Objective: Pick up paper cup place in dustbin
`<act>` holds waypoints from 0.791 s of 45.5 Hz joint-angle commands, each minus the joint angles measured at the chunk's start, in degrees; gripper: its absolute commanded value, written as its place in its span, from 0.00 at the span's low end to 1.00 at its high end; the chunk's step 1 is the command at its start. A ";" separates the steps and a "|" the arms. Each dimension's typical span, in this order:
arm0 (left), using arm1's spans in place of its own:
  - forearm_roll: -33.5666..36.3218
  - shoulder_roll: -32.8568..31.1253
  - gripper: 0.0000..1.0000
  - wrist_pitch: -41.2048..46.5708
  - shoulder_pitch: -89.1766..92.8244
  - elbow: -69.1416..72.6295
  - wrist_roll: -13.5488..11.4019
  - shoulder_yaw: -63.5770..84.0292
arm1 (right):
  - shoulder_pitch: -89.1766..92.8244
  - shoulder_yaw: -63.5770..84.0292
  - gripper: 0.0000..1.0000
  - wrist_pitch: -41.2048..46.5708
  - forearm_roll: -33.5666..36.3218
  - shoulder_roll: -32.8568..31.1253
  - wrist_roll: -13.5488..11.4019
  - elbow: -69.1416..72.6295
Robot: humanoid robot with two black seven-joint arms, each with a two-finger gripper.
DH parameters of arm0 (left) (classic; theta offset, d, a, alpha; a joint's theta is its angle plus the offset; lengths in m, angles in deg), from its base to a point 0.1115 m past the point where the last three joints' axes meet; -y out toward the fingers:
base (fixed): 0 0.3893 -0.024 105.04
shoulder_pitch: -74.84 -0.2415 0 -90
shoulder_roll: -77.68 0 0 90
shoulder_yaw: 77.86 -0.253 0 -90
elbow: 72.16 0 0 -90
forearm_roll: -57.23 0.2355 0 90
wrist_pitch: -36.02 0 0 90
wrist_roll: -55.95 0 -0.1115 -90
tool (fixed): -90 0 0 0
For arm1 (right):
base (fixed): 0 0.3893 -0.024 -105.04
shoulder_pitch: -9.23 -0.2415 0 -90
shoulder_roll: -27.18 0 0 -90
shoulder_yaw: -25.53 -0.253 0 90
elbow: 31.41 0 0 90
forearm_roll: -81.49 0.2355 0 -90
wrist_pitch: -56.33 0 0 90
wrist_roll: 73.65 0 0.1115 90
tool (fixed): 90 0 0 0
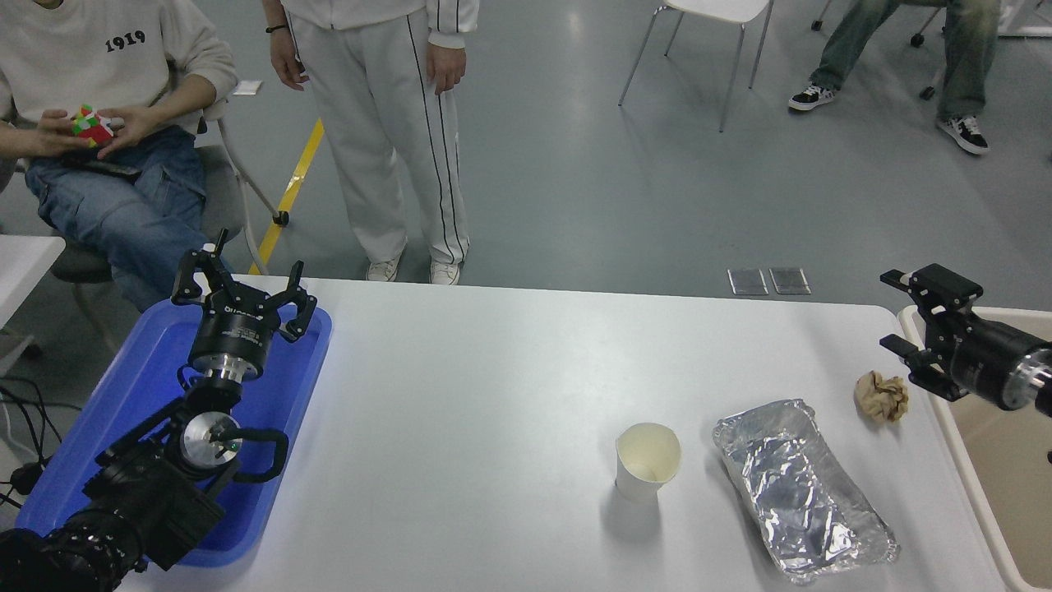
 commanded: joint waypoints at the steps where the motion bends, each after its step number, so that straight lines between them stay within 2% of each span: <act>1: 0.00 -0.05 1.00 0.07 -0.06 0.00 0.01 -0.07 | -19.76 25.14 1.00 5.58 -0.15 2.36 -0.12 5.78; 5: 0.00 -0.05 1.00 -0.02 -0.06 0.00 0.01 0.01 | -23.02 27.96 1.00 6.20 -3.30 4.47 -0.39 7.71; 9: 0.00 0.04 1.00 0.07 -0.06 0.00 0.01 -0.07 | -25.48 28.23 1.00 6.37 -10.68 5.96 -1.00 9.21; 11: 0.00 0.04 1.00 -0.02 -0.06 0.00 0.01 0.01 | -26.97 28.67 1.00 6.64 -13.67 7.01 -2.14 10.44; 14: 0.00 -0.05 1.00 0.07 -0.06 0.00 0.01 -0.07 | -28.73 29.37 1.00 6.72 -15.70 8.86 -5.91 11.23; 22: 0.00 0.04 1.00 -0.02 -0.06 0.00 0.01 0.01 | -32.25 30.69 1.00 8.83 -15.62 13.69 -23.92 11.32; 25: 0.00 0.04 1.00 -0.02 -0.06 0.00 0.01 0.01 | -34.62 31.13 1.00 11.02 -15.62 15.36 -29.11 11.32; 29: 0.00 0.04 1.00 -0.02 -0.06 0.00 0.01 -0.07 | -38.31 31.31 1.00 17.17 -15.79 16.69 -32.46 11.41; 32: 0.00 0.04 1.00 0.07 -0.06 0.00 0.01 -0.07 | -42.26 31.57 1.00 22.44 -15.97 17.04 -32.73 11.41; 36: 0.00 -0.05 1.00 0.07 -0.06 0.00 0.01 0.01 | -47.27 34.02 1.00 23.16 -16.23 19.14 -32.73 11.76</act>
